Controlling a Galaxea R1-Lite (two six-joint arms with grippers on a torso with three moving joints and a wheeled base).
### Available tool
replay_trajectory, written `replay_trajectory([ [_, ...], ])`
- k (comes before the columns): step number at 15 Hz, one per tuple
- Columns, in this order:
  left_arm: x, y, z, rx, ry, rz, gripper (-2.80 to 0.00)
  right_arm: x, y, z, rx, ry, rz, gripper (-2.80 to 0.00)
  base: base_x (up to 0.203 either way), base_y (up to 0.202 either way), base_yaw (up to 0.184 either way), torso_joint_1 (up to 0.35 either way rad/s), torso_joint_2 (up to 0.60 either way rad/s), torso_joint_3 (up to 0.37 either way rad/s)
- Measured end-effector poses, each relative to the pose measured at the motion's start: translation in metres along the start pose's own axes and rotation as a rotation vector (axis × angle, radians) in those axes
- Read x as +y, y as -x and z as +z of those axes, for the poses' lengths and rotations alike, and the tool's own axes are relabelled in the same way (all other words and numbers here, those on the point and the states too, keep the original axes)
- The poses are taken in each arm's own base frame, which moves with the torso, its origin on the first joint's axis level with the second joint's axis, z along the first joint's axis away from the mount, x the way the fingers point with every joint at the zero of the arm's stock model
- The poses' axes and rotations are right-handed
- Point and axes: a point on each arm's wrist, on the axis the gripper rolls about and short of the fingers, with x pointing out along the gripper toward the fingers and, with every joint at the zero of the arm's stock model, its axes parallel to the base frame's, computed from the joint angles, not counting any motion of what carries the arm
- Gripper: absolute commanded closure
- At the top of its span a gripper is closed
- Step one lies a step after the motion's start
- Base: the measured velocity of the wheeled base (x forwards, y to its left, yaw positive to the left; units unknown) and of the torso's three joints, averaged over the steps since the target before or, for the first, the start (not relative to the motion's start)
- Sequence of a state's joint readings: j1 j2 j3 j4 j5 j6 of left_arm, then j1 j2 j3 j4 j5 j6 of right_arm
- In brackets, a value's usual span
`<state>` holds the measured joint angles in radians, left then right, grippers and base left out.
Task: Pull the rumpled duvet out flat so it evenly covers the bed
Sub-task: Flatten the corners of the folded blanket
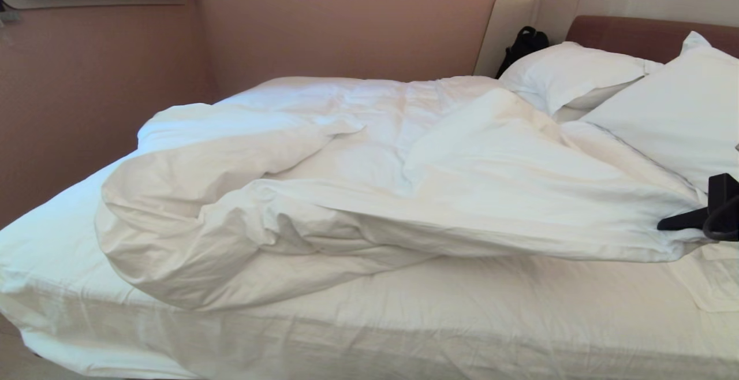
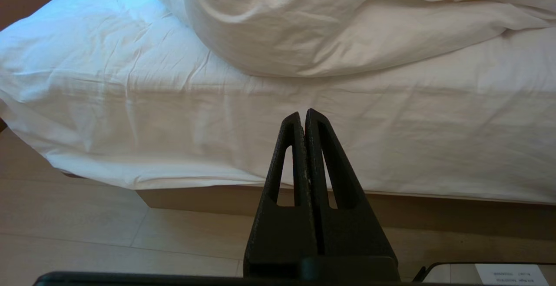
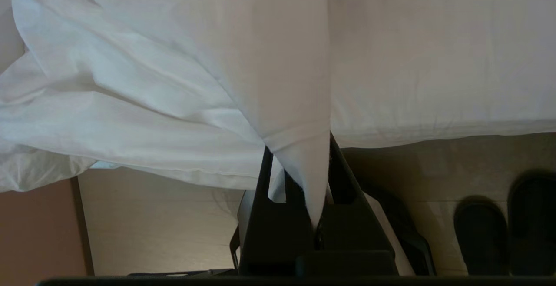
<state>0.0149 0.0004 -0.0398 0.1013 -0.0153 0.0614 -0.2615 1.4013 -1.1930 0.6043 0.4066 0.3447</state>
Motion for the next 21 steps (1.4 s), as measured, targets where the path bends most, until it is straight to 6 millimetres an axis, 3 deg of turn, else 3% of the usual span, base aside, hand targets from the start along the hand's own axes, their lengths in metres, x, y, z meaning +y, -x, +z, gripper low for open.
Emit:
replay_trajectory([
  [7,0.0,0.0,0.0,0.001,0.001,0.0,0.0,-0.009,0.009,-0.005,-0.055,0.0,-0.111,0.0,0.0,0.0,0.0,0.0,0.0,0.0],
  [14,0.0,0.0,0.0,0.001,0.001,0.0,0.0,-0.009,0.036,-0.022,-0.156,0.012,-0.192,0.0,0.0,0.0,0.0,0.0,0.0,0.0],
  [21,0.0,0.0,0.0,0.001,0.0,0.0,0.0,-0.022,0.061,-0.043,-0.249,-0.047,-0.276,0.0,0.0,0.0,0.0,0.0,0.0,0.0],
])
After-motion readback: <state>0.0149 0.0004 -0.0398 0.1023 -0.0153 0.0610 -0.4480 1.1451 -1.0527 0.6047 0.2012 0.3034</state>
